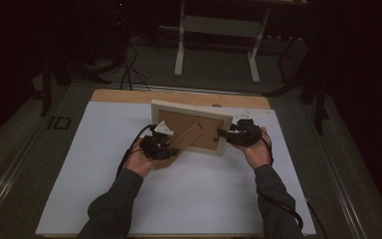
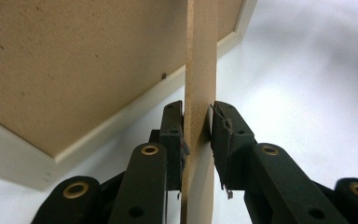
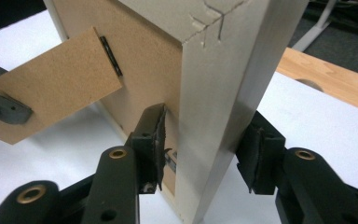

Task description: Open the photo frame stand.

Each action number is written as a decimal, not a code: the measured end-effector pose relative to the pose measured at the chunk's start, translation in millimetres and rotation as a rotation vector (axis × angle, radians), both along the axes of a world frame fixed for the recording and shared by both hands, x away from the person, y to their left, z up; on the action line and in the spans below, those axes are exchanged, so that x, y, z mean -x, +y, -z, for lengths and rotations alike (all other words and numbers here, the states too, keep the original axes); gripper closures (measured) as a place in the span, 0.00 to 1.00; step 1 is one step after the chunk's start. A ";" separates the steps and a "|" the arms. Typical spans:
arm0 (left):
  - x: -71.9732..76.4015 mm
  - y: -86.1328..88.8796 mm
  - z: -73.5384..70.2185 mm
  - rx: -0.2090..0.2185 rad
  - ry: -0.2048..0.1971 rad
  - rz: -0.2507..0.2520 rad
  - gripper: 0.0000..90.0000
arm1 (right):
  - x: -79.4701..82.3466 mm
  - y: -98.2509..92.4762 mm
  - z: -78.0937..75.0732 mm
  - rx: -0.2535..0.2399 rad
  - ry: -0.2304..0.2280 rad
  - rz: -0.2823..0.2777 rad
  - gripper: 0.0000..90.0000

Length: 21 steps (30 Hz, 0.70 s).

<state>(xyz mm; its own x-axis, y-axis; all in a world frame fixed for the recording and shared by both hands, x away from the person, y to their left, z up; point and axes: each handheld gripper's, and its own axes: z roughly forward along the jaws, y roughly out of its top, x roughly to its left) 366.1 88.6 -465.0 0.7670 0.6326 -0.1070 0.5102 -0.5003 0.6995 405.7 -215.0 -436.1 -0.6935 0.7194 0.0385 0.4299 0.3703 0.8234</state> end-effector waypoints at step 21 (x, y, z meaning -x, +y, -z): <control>5.5 1.9 3.8 0.016 -0.009 -0.010 0.84 | 17.0 12.7 -0.5 0.117 -0.102 -0.004 0.71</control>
<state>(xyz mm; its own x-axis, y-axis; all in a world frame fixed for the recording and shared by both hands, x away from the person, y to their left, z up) 360.5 90.5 -468.8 0.7618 0.6383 -0.1106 0.5089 -0.4841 0.7118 388.7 -202.3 -435.5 -0.6926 0.7118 -0.1166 0.3443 0.4683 0.8138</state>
